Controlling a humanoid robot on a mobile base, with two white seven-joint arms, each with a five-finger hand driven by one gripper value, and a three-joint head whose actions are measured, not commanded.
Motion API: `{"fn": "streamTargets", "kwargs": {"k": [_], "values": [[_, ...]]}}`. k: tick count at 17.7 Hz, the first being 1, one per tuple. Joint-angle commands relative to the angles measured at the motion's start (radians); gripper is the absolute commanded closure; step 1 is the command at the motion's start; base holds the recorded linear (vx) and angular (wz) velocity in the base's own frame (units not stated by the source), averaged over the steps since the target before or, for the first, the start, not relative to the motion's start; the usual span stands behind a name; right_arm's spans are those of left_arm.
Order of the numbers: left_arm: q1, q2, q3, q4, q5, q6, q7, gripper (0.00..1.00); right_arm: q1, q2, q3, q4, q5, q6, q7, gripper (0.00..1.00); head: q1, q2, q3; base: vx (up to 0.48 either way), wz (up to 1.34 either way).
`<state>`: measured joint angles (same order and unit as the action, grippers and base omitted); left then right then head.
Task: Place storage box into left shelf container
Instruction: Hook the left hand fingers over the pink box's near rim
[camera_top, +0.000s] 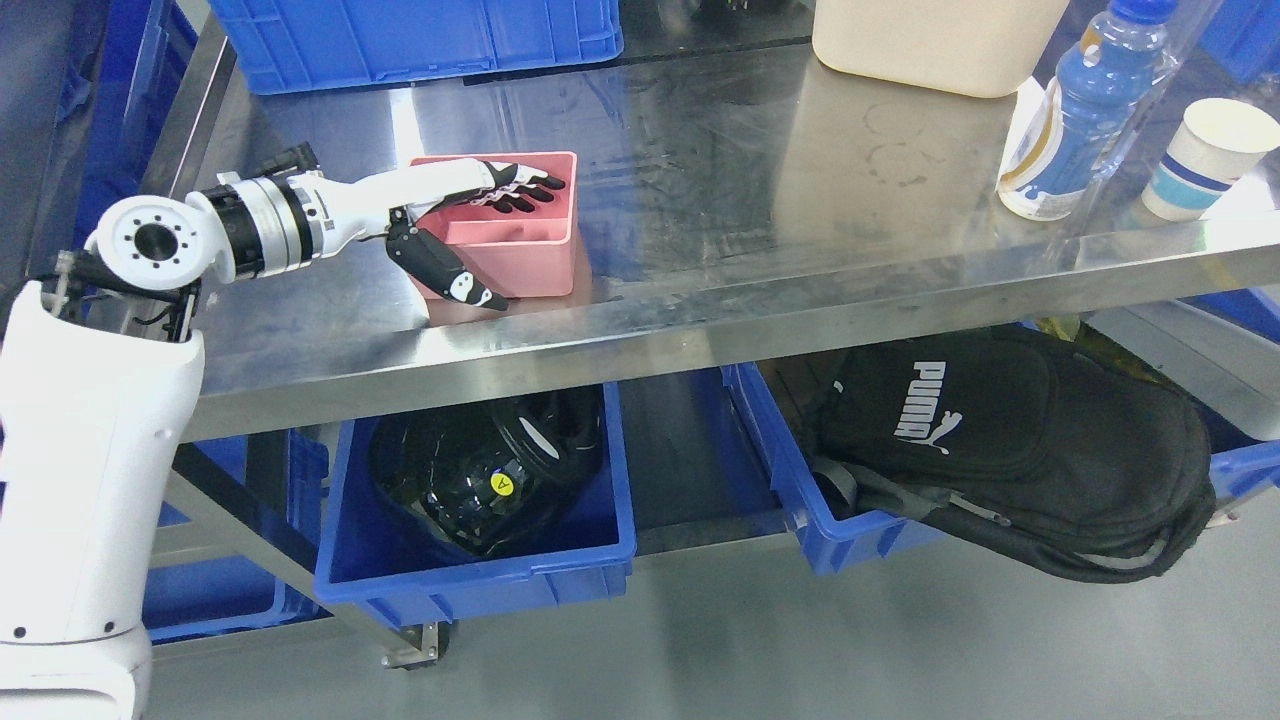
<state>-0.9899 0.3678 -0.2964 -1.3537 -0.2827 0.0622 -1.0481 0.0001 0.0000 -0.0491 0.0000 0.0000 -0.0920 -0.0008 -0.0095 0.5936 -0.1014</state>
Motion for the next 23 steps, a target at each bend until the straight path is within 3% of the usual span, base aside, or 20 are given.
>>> {"fn": "streamTargets", "kwargs": {"k": [1,4,8,13,18,21,23], "values": [[-0.013,-0.121,-0.061,0.157,-0.072,0.001,-0.009,0.34,0.008,-0.017,0.0,-0.017,-0.003,0.0,0.001,0.0,0.0,0.0,0.0,0.0,0.0],[-0.032,-0.161,-0.006,0.195,-0.073,-0.007,-0.007,0.59,0.008,-0.017,0.0,-0.017,-0.003,0.0,0.001,0.0,0.0,0.0,0.0,-0.001,0.02],[-0.03,-0.182,0.039,0.205,-0.073,-0.025,-0.007,0.74,0.008,-0.017,0.0,-0.017,-0.003,0.0,0.001,0.0,0.0,0.0,0.0,-0.008,0.08],[-0.021,-0.208,0.065,0.246,-0.072,-0.16,0.007,0.73,0.008,-0.017,0.0,-0.017,-0.003,0.0,0.001,0.0,0.0,0.0,0.0,0.0,0.09],[0.01,-0.267,0.155,0.249,-0.069,-0.219,-0.001,0.99,0.008,-0.017,0.0,-0.017,-0.003,0.0,0.001,0.0,0.0,0.0,0.0,0.003,0.1],[0.01,-0.305,0.233,0.225,-0.064,-0.228,-0.004,0.99,0.008,-0.017,0.0,-0.017,-0.003,0.0,0.001,0.0,0.0,0.0,0.0,0.008,0.1],[0.025,-0.35,0.281,0.112,-0.061,-0.275,-0.026,0.99,0.008,-0.017,0.0,-0.017,-0.003,0.0,0.001,0.0,0.0,0.0,0.0,0.008,0.07]]}}
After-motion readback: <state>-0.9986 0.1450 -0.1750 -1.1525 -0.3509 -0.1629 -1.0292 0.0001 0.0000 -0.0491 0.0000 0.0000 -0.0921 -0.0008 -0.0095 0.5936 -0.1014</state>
